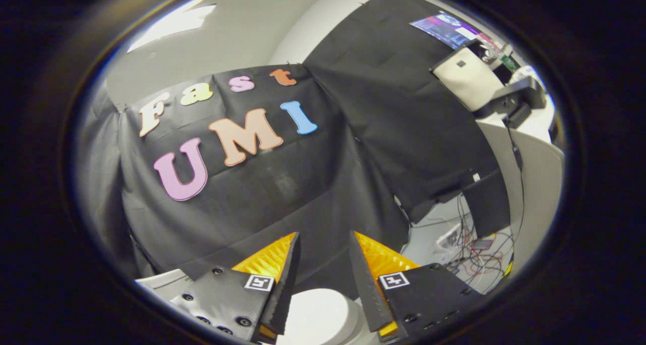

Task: Open the toilet lid.

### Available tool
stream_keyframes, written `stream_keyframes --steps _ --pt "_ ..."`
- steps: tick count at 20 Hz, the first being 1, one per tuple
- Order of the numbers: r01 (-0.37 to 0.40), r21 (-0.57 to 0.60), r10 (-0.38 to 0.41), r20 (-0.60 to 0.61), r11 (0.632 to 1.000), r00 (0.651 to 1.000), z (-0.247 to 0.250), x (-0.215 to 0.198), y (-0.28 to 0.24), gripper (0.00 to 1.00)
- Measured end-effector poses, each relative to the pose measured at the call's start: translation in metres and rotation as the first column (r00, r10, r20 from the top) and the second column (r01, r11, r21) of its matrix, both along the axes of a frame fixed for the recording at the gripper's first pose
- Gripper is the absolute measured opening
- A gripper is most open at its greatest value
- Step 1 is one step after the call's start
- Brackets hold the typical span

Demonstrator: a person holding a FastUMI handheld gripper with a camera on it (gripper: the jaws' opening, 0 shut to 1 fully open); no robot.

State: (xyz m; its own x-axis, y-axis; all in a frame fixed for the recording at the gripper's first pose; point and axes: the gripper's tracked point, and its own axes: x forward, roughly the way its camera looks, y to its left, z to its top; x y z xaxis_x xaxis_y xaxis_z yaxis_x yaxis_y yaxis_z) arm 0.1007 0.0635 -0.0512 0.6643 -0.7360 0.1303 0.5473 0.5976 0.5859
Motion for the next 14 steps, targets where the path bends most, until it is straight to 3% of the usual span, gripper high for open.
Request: stream_keyframes --steps 7,14 --pt "-0.001 0.198 -0.006 0.035 0.980 0.999 -0.051 0.011 0.018 0.64" --pt "-0.020 0.412 0.011 0.025 0.911 1.000 -0.122 0.027 0.057 0.71"
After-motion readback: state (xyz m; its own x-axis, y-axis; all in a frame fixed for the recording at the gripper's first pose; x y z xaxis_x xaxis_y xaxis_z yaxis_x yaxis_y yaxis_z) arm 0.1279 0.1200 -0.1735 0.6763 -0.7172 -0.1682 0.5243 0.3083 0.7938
